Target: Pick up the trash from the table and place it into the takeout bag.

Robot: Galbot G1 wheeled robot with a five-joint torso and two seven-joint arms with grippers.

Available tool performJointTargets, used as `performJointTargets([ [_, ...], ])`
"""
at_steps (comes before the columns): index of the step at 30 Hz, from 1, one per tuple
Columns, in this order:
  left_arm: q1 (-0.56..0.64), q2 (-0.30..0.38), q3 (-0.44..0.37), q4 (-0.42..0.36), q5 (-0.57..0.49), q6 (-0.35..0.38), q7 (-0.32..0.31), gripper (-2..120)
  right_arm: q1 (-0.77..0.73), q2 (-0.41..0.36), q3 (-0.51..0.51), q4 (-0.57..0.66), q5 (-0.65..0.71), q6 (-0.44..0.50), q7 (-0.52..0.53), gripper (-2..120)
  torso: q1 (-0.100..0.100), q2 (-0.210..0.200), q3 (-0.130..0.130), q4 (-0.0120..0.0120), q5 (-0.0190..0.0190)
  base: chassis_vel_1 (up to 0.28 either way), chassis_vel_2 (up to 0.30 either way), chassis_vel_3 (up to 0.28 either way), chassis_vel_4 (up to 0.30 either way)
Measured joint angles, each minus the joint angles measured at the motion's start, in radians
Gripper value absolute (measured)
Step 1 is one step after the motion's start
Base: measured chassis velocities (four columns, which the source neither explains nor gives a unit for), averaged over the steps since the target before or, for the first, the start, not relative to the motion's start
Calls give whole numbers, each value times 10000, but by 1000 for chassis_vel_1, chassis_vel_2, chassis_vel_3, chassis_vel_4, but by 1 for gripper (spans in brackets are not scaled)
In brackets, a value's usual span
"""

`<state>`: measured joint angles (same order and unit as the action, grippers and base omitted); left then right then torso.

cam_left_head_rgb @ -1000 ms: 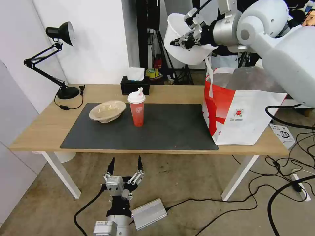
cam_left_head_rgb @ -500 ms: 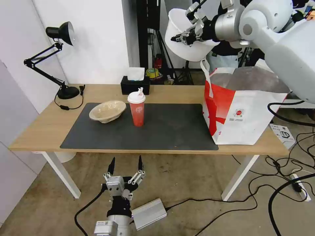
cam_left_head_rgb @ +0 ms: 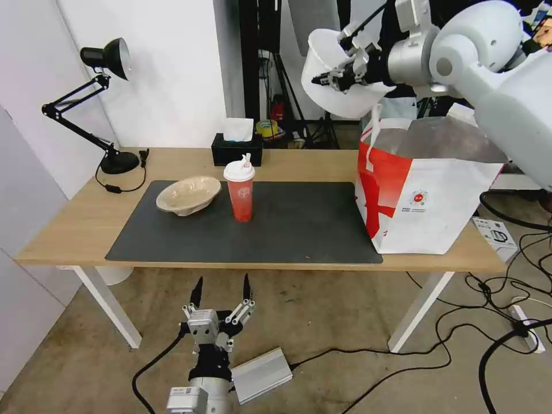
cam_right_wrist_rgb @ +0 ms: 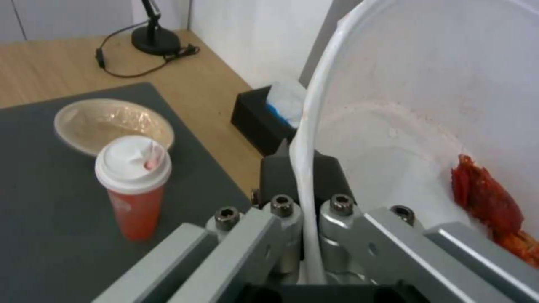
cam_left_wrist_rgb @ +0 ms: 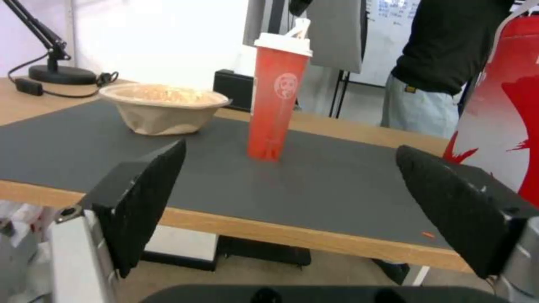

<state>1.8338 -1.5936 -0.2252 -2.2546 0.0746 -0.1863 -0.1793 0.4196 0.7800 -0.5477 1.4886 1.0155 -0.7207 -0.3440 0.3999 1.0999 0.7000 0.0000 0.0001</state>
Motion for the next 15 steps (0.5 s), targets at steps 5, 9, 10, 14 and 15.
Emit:
performJointTargets([
  [5, 8, -3, 0, -2, 8, 3, -13, 100, -281, -321, 152, 168, -14, 0, 15, 0, 0, 0, 0, 0, -1, 0, 0, 0, 0],
  [9, 23, -7, 0, 8, 34, 2, -13, 100, -333, -497, 238, 168, -15, 0, 16, 0, 0, 0, 0, 0, -1, 0, 0, 0, 0],
  [10, 23, -7, 0, 8, 34, 2, -13, 100, -333, -497, 238, 168, -15, 0, 16, 0, 0, 0, 0, 0, -1, 0, 0, 0, 0],
  [14, 37, -9, 0, 40, 94, 0, -14, 100, -245, -633, 277, 176, -12, 0, 10, 0, 0, 0, 0, 0, -1, 0, 0, 0, 0],
  [15, 37, -9, 0, 45, 99, 0, -13, 100, -233, -673, 287, 184, -11, 1, 9, 0, 0, 0, 0, 0, -2, 0, 0, 0, 0],
])
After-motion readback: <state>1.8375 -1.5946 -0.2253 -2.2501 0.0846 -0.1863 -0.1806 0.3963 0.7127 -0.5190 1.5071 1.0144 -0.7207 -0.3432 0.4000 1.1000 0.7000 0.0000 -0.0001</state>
